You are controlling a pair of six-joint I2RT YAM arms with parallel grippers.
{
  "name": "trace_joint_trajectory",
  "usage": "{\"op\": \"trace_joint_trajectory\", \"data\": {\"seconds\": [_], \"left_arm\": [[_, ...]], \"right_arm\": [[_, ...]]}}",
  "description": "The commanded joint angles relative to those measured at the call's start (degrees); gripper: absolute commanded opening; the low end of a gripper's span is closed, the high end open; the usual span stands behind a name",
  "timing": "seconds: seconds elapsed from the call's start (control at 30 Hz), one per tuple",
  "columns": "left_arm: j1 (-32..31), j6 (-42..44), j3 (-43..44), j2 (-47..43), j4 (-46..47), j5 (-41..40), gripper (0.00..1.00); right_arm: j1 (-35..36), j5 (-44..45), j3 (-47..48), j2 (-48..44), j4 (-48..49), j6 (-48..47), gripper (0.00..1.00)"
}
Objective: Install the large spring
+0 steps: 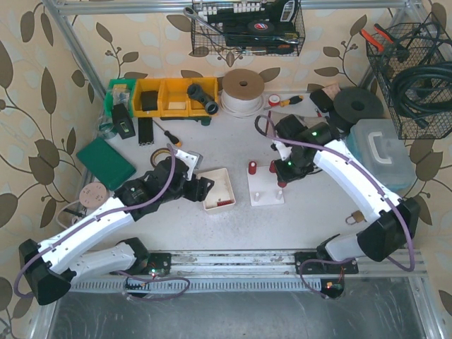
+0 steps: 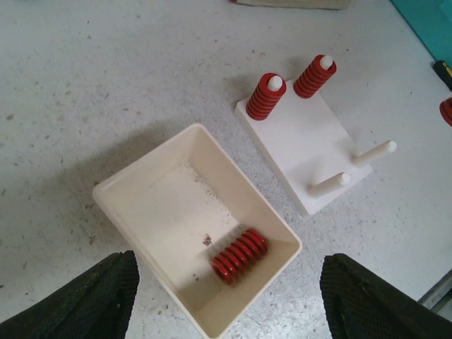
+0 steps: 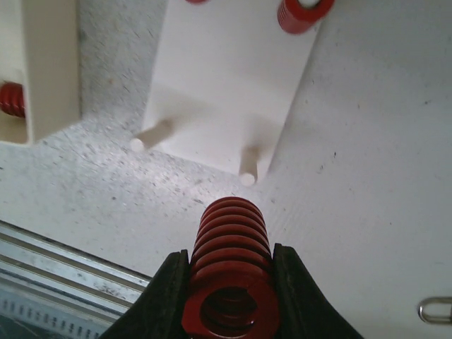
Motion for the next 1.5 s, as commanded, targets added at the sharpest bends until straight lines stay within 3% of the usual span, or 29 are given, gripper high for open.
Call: {"op": "trace_joint_trajectory", "data": {"seconds": [0.0, 0.1, 0.57, 1.47], "left_arm": [[1.0, -3.8, -1.0, -1.0, 3.2, 3.0, 0.75], [1.1, -4.3, -1.2, -1.0, 3.4, 3.1, 0.8], [1.1, -4.5, -2.1, -1.2, 3.7, 3.1, 0.81], [1.2, -4.1, -1.6, -0.2, 3.2, 2.3, 0.8]], "right_arm": [[1.4, 3.4, -3.6, -1.3, -1.2, -0.2, 0.0], [3.0, 3.7, -6.5, -1.4, 1.5, 0.7, 0.0], [3.6, 6.1, -11.5, 1.3, 11.3, 0.3, 0.0], [1.7, 5.8, -19.1, 0.8, 18.0, -0.3, 0.0]]}}
